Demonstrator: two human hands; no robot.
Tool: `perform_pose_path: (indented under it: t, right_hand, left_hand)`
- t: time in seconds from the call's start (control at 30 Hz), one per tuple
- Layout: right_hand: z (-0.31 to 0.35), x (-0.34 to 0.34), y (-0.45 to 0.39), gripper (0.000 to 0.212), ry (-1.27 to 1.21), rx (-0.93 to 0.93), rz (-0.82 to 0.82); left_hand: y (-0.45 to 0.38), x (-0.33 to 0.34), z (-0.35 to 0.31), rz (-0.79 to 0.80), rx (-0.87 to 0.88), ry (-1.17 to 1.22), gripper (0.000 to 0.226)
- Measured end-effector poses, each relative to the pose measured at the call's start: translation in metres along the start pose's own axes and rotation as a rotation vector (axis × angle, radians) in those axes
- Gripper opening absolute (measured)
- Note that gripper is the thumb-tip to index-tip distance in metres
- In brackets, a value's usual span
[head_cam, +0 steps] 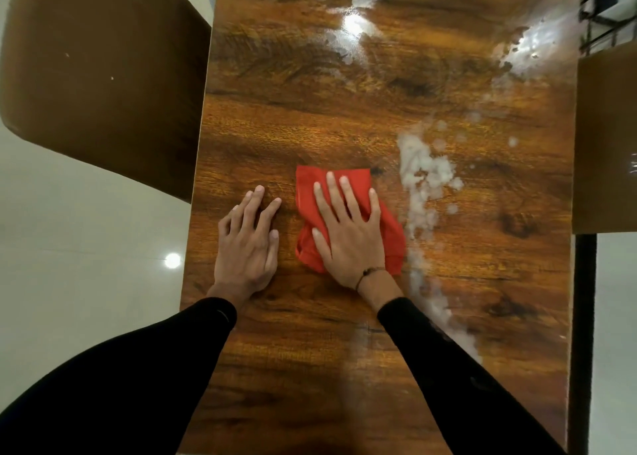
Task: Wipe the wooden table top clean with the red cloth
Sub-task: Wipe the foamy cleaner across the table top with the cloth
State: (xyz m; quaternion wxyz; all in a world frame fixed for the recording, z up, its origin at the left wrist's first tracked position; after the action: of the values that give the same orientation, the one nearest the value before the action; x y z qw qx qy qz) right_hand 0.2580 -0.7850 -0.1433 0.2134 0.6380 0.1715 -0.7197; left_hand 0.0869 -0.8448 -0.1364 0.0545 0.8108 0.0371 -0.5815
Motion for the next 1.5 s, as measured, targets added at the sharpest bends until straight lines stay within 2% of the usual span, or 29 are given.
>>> perform_pose_path:
  t: [0.1,0.17,0.37,0.43,0.6,0.7,0.83,0.93,1.03,1.1,1.17,1.3,1.5]
  right_hand:
    - [-0.008,0.006,0.045,0.077,-0.009,-0.099,0.040]
    - [-0.024,0.004,0.057,0.077,-0.001,-0.101,0.053]
    - [-0.062,-0.008,0.007,0.079,0.011,0.302,-0.018]
    - [-0.060,-0.008,-0.019,0.080,-0.015,0.337,-0.032]
    - [-0.020,-0.009,-0.040,0.079,-0.016,0.113,-0.023]
    - [0.007,-0.003,-0.004,0.079,-0.044,-0.055,0.009]
    - [0.014,0.008,0.065,0.078,-0.065,-0.105,0.056]
    - [-0.014,0.008,0.090,0.081,-0.030,0.016,0.057]
    - [-0.040,0.005,0.099,0.085,0.018,0.312,0.042]
    - [-0.034,0.005,0.104,0.085,0.004,0.436,0.033]
    - [-0.013,0.009,0.105,0.084,-0.024,0.366,0.049]
    - [0.010,0.010,0.067,0.077,-0.024,0.070,0.046]
    - [-0.019,-0.009,-0.032,0.067,-0.009,0.138,-0.039]
  left_hand:
    - [0.000,0.001,0.000,0.005,-0.008,0.007,0.057]
    - [0.000,0.001,0.001,0.007,-0.009,0.010,0.057]
    - [0.001,0.002,0.001,0.013,-0.013,0.010,0.056]
    - [0.002,0.002,0.001,0.010,-0.014,0.011,0.056]
    - [0.001,0.000,-0.001,-0.003,-0.014,0.008,0.056]
    - [0.001,-0.002,-0.002,-0.005,-0.005,0.008,0.056]
    - [0.001,-0.001,-0.001,0.014,-0.024,0.003,0.057]
    - [0.001,-0.002,-0.001,0.014,-0.023,0.013,0.057]
    - [0.002,-0.002,0.000,0.015,-0.028,0.014,0.057]
    - [0.001,-0.002,0.000,0.017,-0.029,0.024,0.057]
    - [0.000,-0.003,0.000,0.012,-0.026,0.030,0.057]
    - [0.001,-0.002,0.000,-0.006,-0.018,0.027,0.057]
    - [0.003,-0.001,0.000,-0.018,-0.010,0.029,0.055]
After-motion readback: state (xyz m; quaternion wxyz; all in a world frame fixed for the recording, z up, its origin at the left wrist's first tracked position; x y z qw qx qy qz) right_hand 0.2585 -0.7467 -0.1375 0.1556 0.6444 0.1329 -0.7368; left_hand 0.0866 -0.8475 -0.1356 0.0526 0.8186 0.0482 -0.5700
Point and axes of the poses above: each hand's wrist, its own y-axis away from the middle knuckle, its own x-axis out of the palm, z = x × y, the point moved 10 cm from there along -y, towards the middle knuckle, and after that the axes turned 2 degrees about -z, right-handed, at the moved point
